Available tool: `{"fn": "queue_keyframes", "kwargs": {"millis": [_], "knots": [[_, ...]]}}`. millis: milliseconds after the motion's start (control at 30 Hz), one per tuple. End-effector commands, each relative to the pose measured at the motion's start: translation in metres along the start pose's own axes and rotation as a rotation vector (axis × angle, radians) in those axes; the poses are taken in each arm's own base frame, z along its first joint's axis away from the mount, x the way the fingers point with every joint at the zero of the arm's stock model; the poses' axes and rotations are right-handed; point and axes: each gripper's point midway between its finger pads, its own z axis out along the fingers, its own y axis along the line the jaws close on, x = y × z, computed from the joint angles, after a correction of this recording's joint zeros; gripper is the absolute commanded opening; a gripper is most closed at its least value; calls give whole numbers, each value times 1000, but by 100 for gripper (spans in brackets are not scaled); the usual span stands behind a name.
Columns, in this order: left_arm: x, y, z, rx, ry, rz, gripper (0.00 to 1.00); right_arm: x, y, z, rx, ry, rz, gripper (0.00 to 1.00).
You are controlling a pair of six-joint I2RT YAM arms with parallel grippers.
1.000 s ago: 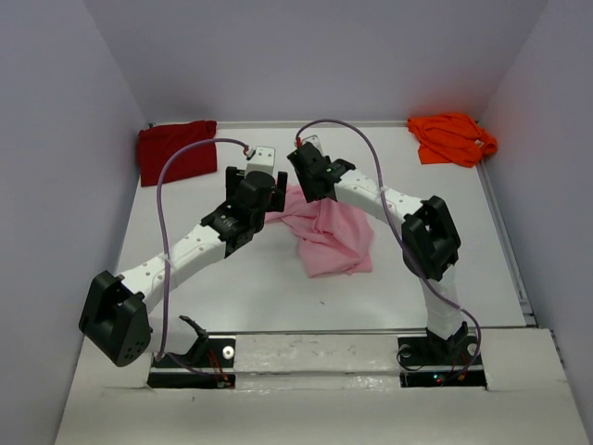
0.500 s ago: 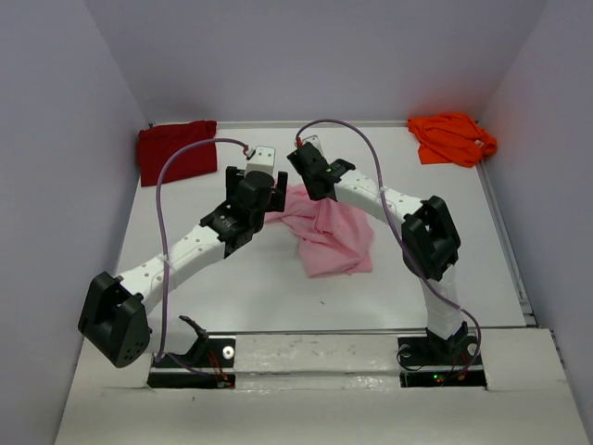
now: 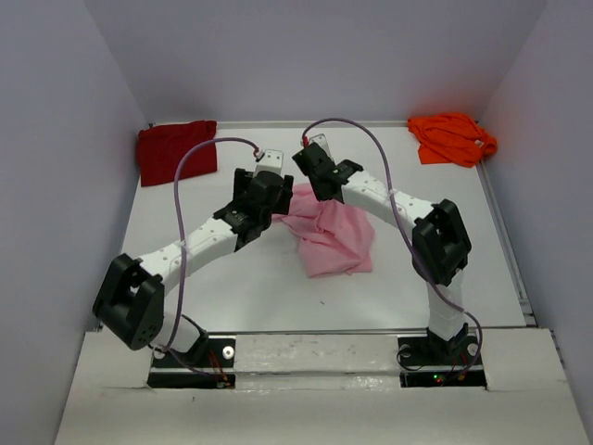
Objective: Fold and stack the t-shirts
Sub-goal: Flatten the tshirt out
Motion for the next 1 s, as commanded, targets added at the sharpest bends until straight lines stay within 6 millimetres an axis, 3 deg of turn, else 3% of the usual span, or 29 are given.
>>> {"fn": "queue_keyframes", "kwargs": {"millis": [0, 100, 133, 200, 233, 333, 467, 733, 900, 967], "knots": [[31, -8, 35, -16, 111, 16, 99, -37, -25, -39, 16, -116, 71, 0], [36, -8, 54, -12, 167, -18, 98, -40, -29, -50, -4, -130, 87, 0], [27, 0, 62, -32, 166, -56, 97, -37, -29, -50, -6, -126, 86, 0], [38, 16, 77, -64, 243, -91, 97, -37, -32, -56, -14, -134, 95, 0], [29, 18, 83, -70, 235, -107, 96, -37, -32, -57, -21, -136, 98, 0], [38, 25, 99, -116, 238, -88, 95, -33, -31, -60, -35, -137, 106, 0], [47, 23, 112, -119, 245, -68, 95, -24, -31, -57, -38, -125, 98, 0], [48, -1, 124, -11, 247, -69, 94, -25, -31, -58, -42, -132, 94, 0], [53, -6, 133, 0, 257, -56, 94, -22, -28, -51, -37, -120, 82, 0], [56, -9, 135, 14, 265, -51, 86, -21, -27, -49, -35, -117, 78, 0]]}}
